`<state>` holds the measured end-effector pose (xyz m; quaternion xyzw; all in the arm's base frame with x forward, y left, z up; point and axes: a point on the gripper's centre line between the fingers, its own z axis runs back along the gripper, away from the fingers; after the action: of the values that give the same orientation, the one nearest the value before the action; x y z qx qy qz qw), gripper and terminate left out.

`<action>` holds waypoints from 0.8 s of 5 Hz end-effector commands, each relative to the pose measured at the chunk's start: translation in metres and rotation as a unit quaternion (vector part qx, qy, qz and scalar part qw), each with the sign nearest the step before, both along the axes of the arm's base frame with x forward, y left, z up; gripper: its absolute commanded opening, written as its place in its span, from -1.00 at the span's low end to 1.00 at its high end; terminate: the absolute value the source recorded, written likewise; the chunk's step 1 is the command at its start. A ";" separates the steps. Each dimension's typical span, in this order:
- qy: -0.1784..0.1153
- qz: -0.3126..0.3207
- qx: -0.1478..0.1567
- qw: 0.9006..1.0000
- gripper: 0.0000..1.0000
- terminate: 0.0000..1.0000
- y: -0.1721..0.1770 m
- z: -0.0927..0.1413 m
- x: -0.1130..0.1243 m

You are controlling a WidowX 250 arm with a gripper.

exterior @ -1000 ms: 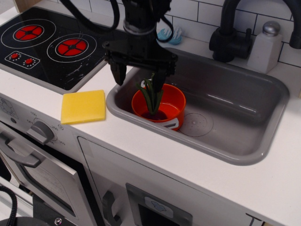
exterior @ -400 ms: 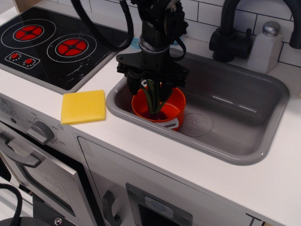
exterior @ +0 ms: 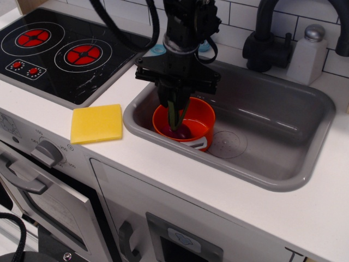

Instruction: Take beet from pot sink

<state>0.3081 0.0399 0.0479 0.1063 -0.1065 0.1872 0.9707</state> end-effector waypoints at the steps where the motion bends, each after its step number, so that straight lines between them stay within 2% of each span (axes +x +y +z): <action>1: -0.038 0.040 -0.006 0.998 -1.00 -1.00 -0.002 0.047 0.008; 2: -0.040 0.043 -0.018 0.998 -1.00 -1.00 -0.012 0.068 0.007; 3: -0.044 0.051 -0.048 0.997 -1.00 -1.00 -0.027 0.085 0.011; 4: -0.058 0.057 -0.048 0.996 -1.00 -1.00 -0.049 0.086 0.018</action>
<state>0.3225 -0.0119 0.1145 0.0636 -0.1211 0.2511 0.9582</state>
